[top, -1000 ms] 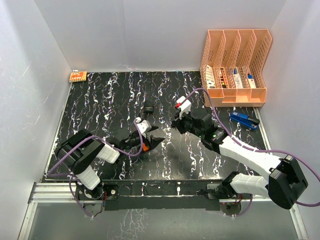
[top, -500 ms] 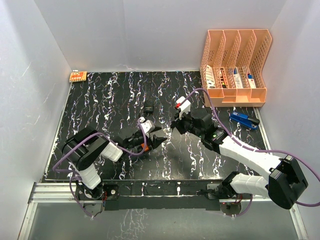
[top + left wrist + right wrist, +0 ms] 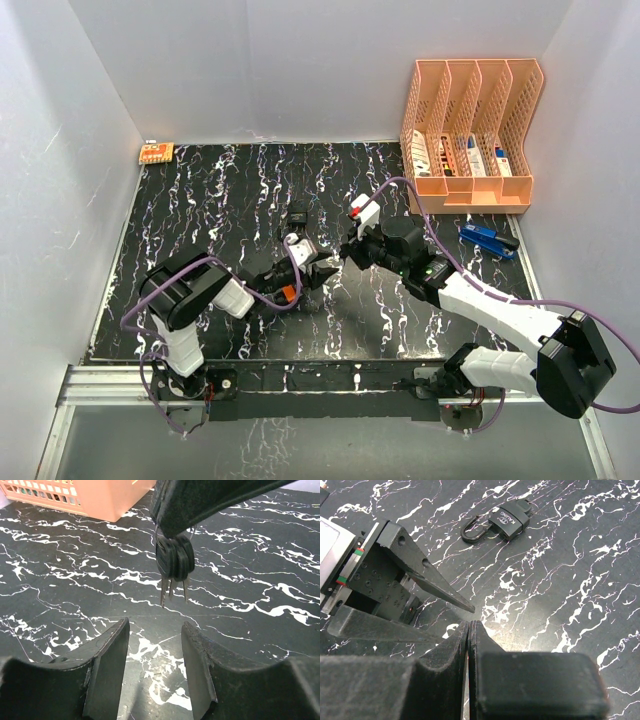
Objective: Unlock with the key
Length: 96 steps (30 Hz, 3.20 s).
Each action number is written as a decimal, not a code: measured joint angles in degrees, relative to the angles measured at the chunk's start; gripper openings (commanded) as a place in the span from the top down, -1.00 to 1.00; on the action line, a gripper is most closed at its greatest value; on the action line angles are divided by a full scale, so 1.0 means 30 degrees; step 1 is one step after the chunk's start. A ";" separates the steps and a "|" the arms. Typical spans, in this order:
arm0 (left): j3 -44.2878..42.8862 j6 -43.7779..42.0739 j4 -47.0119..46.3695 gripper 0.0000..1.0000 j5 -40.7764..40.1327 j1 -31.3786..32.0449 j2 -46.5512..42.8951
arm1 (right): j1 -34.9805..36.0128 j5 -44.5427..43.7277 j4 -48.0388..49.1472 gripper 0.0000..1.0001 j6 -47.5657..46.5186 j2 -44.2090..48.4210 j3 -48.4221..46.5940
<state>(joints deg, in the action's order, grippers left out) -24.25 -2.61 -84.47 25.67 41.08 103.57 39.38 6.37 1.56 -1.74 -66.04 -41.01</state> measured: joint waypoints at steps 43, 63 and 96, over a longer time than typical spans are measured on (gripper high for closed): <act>-0.0954 -0.0998 -0.2186 1.00 -0.0678 0.0612 0.1668 | 0.0000 -0.0015 -0.0015 1.00 0.0240 0.0000 0.0146; -0.1406 -0.6994 0.6645 1.00 -0.8597 0.2004 -0.2616 | -0.0036 -0.4539 -0.0444 -0.16 0.5712 0.0117 0.0138; -0.2645 -1.3267 0.6317 1.00 -1.3376 0.4983 -0.2346 | -0.2790 -0.0670 0.0736 0.06 1.6145 -0.2076 0.0131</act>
<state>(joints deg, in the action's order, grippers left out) -32.18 -42.41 -65.52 -14.46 56.03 96.53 31.00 4.36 3.77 46.70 -72.27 -40.62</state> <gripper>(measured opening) 0.014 0.486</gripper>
